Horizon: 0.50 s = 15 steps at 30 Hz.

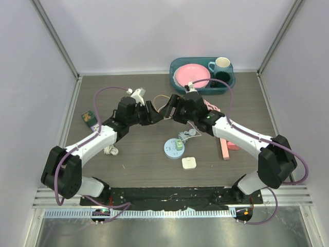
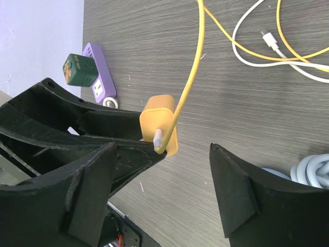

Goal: Insert the plug

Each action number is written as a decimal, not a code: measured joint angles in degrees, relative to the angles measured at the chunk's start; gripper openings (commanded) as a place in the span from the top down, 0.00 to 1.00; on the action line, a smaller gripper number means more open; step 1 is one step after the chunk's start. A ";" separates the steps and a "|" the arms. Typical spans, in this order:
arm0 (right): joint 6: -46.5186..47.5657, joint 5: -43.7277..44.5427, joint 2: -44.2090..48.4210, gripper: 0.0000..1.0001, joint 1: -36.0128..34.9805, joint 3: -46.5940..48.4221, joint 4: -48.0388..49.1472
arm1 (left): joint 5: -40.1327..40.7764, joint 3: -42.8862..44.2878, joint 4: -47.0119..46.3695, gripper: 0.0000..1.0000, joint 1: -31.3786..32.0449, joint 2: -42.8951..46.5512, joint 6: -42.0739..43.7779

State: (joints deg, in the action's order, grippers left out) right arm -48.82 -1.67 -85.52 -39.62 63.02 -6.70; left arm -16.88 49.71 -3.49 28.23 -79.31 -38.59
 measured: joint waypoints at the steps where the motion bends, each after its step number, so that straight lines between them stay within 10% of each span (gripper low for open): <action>1: -0.17 -0.04 -0.04 0.26 0.00 0.11 0.09 | 0.52 -0.07 -0.22 0.75 0.20 0.00 0.02; 15: -1.73 0.02 -2.27 0.37 1.73 0.20 0.79 | 2.27 -2.67 -4.98 0.73 4.57 1.95 0.22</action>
State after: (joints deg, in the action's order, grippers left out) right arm -50.54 -1.65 -87.79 -37.89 63.22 -5.91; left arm -14.61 47.05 -8.47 32.80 -77.36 -38.37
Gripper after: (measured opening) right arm 0.687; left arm 0.481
